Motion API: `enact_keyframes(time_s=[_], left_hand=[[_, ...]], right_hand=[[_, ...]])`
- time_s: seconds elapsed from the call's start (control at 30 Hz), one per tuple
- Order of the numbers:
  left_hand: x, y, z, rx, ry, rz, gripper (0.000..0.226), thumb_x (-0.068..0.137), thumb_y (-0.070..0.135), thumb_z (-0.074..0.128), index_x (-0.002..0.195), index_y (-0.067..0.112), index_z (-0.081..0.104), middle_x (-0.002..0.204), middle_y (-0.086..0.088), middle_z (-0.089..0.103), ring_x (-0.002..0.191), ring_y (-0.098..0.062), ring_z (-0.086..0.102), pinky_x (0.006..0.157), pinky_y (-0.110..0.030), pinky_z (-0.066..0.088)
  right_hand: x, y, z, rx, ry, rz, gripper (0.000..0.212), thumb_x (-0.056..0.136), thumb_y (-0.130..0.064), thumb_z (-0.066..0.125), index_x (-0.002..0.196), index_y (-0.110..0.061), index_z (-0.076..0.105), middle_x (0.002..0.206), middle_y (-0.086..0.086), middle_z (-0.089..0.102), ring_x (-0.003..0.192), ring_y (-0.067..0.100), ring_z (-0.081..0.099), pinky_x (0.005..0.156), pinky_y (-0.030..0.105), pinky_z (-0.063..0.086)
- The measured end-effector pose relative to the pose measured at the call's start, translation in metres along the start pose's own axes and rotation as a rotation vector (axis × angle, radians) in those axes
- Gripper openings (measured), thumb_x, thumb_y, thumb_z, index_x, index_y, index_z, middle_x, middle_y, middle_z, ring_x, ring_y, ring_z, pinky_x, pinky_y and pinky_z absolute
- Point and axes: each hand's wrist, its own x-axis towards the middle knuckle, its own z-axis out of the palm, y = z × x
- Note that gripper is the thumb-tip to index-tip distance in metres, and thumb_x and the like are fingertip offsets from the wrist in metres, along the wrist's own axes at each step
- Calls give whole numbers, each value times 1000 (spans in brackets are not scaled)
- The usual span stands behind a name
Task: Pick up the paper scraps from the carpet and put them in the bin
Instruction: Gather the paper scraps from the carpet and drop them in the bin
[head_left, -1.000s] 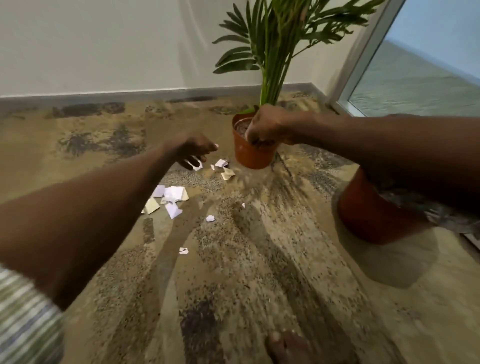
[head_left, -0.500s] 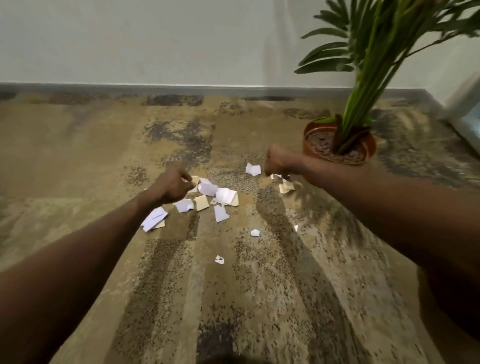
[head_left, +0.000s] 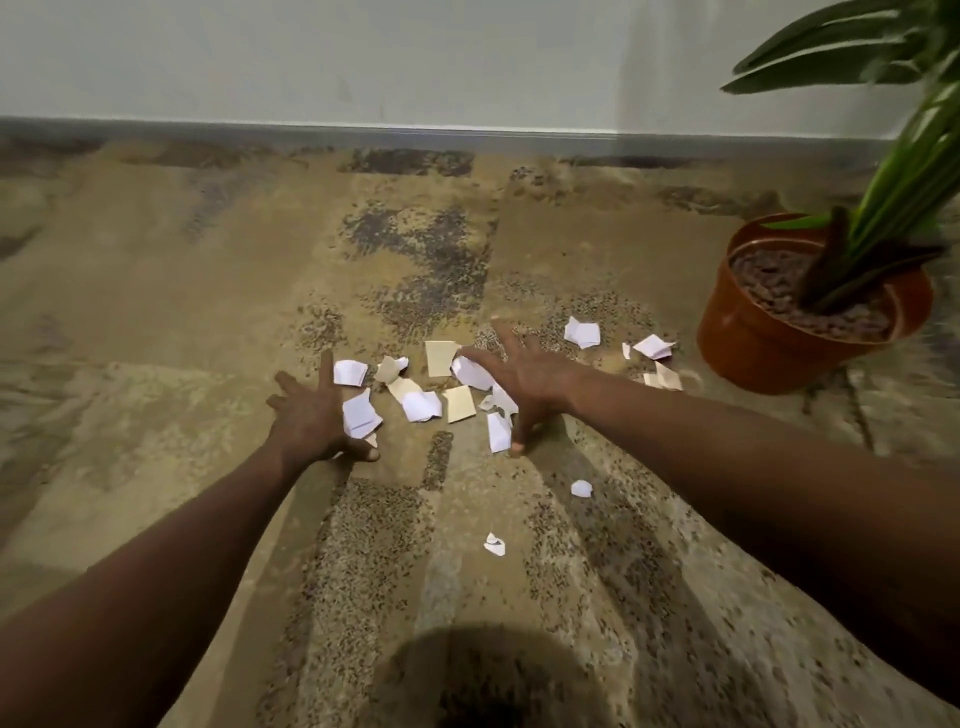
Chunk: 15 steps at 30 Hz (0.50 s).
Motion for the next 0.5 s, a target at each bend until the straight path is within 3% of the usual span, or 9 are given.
enact_keyframes(time_s=[0.07, 0.17, 0.3, 0.43, 0.5], left_hand=[[13, 0, -4, -71, -8, 22, 146, 48, 61, 88, 156, 28, -5, 158, -28, -8, 135, -61, 16, 103, -58, 37], [25, 3, -7, -109, -60, 72, 147, 45, 51, 93, 154, 36, -5, 153, -33, 2, 128, -57, 36, 97, -54, 46], [26, 3, -6, -17, -92, 173, 118, 57, 48, 89, 152, 39, 20, 143, -23, 30, 118, -46, 47, 94, -48, 48], [6, 3, 5, -168, 41, 172, 81, 67, 34, 87, 140, 29, 50, 134, -17, 47, 115, -38, 52, 95, -45, 48], [-4, 4, 12, -248, 106, 166, 63, 72, 26, 84, 130, 19, 62, 132, -17, 52, 106, -28, 60, 91, -33, 50]], right_hand=[[10, -4, 3, -47, -15, -1, 151, 46, -48, 95, 149, -48, -16, 155, 5, -39, 148, 47, -3, 109, 61, 34], [19, -4, 12, -84, -37, -3, 142, 49, -54, 92, 152, -46, -6, 160, 4, -30, 148, 46, -1, 109, 59, 32], [19, 1, 22, -23, -5, -70, 123, 59, -47, 90, 154, -35, 13, 165, 1, -3, 148, 43, 4, 111, 59, 29], [12, -2, 30, 177, 117, -122, 99, 68, -28, 88, 150, -19, 34, 159, 3, 19, 140, 33, 26, 110, 46, 33], [6, -6, 34, 235, 155, -113, 84, 73, -26, 84, 145, -15, 41, 151, 5, 32, 133, 29, 36, 107, 41, 37]])
